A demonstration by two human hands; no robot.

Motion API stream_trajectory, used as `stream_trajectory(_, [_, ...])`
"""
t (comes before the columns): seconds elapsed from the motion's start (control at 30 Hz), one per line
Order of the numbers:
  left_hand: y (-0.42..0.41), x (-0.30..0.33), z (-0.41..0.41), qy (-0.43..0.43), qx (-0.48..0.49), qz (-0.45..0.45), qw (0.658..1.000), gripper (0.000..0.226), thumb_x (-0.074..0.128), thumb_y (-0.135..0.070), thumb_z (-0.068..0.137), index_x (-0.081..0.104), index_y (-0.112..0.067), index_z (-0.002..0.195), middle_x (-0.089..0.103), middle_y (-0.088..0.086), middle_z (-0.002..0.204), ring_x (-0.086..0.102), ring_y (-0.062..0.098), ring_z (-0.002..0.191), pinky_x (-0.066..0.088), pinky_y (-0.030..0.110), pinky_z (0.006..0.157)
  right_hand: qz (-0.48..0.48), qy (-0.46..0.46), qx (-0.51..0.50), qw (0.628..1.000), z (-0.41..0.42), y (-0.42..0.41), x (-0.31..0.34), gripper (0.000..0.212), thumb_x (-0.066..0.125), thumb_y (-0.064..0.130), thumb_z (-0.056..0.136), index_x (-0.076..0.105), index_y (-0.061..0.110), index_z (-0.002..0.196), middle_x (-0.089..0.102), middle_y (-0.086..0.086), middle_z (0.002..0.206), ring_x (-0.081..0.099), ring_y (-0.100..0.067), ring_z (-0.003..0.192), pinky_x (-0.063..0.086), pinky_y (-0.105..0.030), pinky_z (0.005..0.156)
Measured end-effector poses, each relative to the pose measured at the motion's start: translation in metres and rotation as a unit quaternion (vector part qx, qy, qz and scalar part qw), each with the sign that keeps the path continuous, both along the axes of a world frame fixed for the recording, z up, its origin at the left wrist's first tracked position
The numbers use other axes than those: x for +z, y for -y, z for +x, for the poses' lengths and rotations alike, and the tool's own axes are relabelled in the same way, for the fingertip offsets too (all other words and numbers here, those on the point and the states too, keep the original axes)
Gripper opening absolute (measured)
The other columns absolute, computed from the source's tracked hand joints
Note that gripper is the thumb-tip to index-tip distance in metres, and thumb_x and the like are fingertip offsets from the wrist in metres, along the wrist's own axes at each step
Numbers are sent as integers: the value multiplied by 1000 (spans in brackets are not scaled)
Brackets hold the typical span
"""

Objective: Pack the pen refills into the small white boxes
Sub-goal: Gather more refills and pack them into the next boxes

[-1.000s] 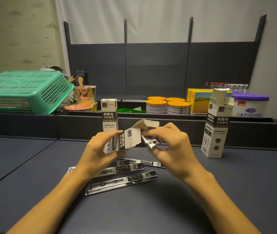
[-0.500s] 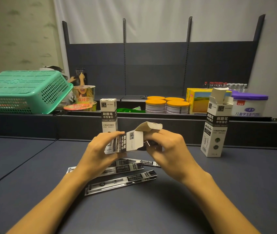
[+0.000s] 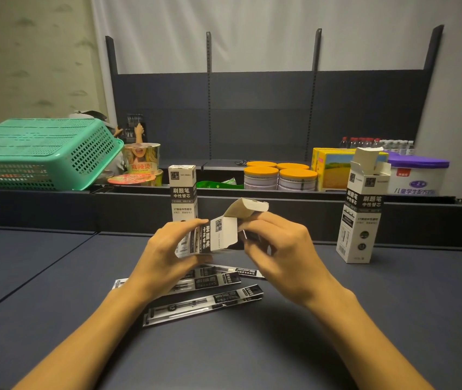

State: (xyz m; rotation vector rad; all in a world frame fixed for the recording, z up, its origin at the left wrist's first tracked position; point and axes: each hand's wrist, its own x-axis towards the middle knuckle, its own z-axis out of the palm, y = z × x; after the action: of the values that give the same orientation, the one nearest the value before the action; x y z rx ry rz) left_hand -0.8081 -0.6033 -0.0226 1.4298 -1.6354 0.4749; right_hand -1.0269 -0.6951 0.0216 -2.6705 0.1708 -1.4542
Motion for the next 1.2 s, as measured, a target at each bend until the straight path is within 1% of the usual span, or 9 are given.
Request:
stream_trajectory(0.23, [1,0,1,8,-5,2,1000,66,74,-35,71,45,-34,130,54,-12,122,55,14,111,53,45,87,21,-33,-1,999,0,-1,-1,19,59,13,87,68,11,103,69,-1,95,47,2,75,35,-2,69])
stream_trajectory(0.37, [0,1,0,26,-13,5,1000,65,75,-39,72,46,-33,130,54,-15,121,54,10,111,52,46,88,57,-53,4,997,0,0,-3,23,53,19,91,65,13,110,72,-2,96,63,-17,74,52,-32,62])
stream_trajectory(0.43, [0,2,-1,28,-14,5,999,65,75,-38,72,46,-33,130,54,-14,121,53,10,112,52,46,88,60,-64,-4,996,-1,0,-4,25,52,21,92,65,14,113,72,-2,93,63,-18,71,52,-37,60])
stream_trajectory(0.53, [-1,3,-2,31,-16,8,999,64,74,-39,73,46,-33,130,56,-11,122,54,11,112,53,46,89,80,-105,-6,991,-2,-1,-3,31,48,22,94,60,18,122,67,4,93,58,-12,71,52,-32,62])
stream_trajectory(0.63, [-1,3,-3,41,-17,15,999,65,75,-34,72,46,-32,130,60,-5,122,55,13,113,52,47,89,106,-138,0,985,-2,-3,-5,31,45,24,97,53,22,128,65,2,124,64,-15,95,57,-27,70])
stream_trajectory(0.7, [-1,3,-3,48,-16,18,999,65,75,-33,71,46,-31,130,60,-5,122,55,14,113,52,46,90,125,-160,0,979,-2,-6,-5,32,42,27,97,52,24,126,60,3,132,64,-18,102,58,-29,71])
stream_trajectory(0.9, [-2,4,-6,71,-23,23,997,64,71,-34,71,46,-30,129,60,-4,121,50,8,113,51,39,89,142,-235,-26,961,-4,-8,-3,27,36,26,101,54,24,122,57,6,130,59,-14,99,54,-31,83])
stream_trajectory(1.07, [-2,4,-6,96,-17,35,995,61,69,-36,71,47,-27,128,63,2,119,48,8,114,47,31,90,174,-291,-30,940,-6,-8,-5,34,34,28,103,47,26,134,50,5,141,56,-15,117,52,-31,94])
stream_trajectory(1.2, [-1,4,-5,83,-13,32,996,63,71,-34,71,46,-28,129,63,2,119,49,8,114,50,36,89,157,-274,-42,948,-6,-10,-4,30,36,26,102,51,24,127,53,4,137,59,-15,105,54,-25,82])
